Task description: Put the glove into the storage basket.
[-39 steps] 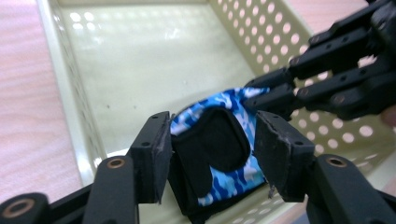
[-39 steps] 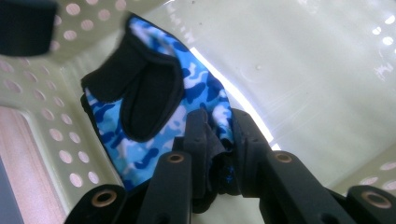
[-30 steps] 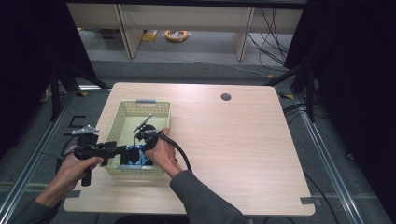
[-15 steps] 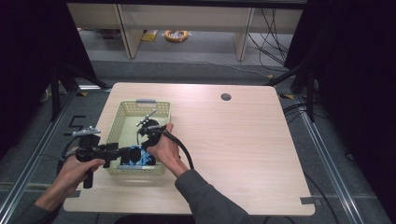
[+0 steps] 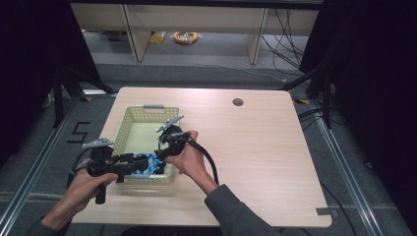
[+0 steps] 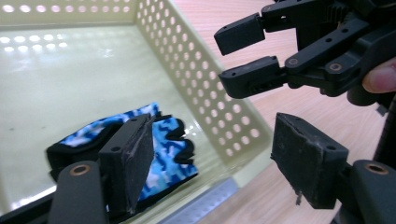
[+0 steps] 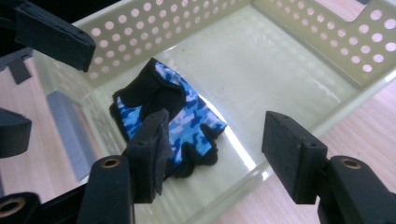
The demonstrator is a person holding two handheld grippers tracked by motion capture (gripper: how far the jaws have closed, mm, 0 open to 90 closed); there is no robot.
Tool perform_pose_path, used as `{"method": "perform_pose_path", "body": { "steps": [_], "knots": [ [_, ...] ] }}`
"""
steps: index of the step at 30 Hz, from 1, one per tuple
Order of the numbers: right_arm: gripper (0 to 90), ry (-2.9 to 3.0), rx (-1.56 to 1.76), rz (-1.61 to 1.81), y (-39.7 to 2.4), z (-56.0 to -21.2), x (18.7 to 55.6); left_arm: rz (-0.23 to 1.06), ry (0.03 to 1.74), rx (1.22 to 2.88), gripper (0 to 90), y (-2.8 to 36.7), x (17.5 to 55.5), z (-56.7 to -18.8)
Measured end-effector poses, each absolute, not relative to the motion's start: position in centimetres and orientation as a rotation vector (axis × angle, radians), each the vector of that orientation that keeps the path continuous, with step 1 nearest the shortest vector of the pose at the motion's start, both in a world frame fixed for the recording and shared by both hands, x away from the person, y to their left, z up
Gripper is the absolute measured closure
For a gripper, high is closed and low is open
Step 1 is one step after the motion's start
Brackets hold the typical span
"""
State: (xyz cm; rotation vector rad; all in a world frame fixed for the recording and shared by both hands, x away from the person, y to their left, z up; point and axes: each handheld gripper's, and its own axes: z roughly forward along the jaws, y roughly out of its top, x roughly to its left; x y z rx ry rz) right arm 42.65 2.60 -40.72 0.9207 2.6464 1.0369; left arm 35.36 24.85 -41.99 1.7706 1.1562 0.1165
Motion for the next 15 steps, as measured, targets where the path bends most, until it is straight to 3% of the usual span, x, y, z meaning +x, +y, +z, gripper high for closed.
{"method": "perform_pose_path", "body": {
  "steps": [15],
  "knots": [
    [39.2, 2.555, 0.988, 1.175, -3.4, -40.1, 40.9, 0.102, 1.068, 1.807, 26.3, 21.9, 34.0, -41.7]
  ]
}}
